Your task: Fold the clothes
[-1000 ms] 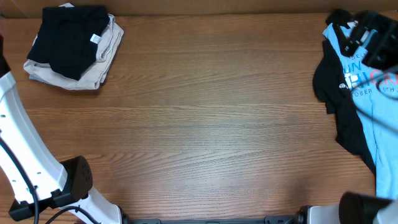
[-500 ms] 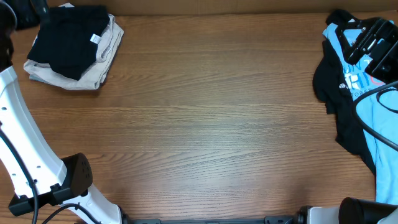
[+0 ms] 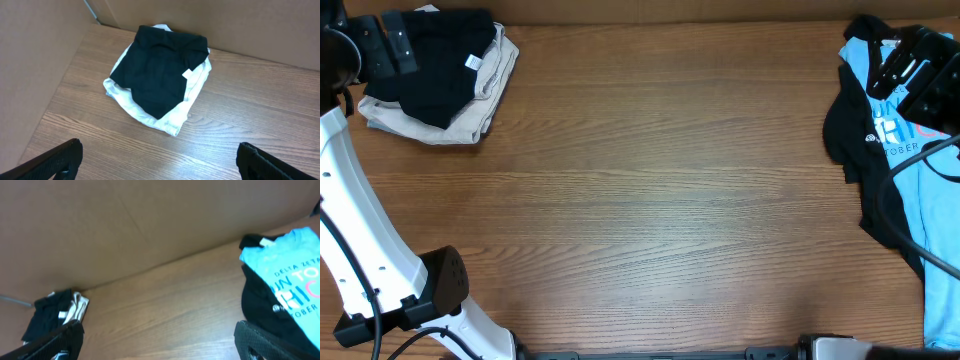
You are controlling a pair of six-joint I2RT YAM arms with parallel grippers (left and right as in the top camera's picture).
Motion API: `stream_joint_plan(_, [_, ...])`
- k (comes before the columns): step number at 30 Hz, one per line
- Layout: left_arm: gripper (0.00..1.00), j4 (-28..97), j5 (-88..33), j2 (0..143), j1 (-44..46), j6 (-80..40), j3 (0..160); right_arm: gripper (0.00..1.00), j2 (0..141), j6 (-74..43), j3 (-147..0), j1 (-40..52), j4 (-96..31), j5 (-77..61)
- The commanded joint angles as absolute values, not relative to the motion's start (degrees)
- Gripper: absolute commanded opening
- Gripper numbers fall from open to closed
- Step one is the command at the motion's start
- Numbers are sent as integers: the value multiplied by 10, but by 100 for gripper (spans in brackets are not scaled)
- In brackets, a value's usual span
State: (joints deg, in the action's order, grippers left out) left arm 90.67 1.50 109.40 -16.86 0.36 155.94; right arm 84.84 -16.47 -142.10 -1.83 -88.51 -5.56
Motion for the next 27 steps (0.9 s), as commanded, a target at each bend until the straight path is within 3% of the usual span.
stream_joint_plan(1, [100, 906, 15, 1094, -165, 13, 1557, 100, 792, -164, -1315, -15, -830, -48])
stream_joint_plan(17, [100, 906, 15, 1094, -165, 13, 1557, 100, 452, -166, -608, 26, -325, -57])
stream_joint_plan(27, [100, 906, 15, 1094, -165, 13, 1557, 100, 284, -166, -267, 26, -64, -56])
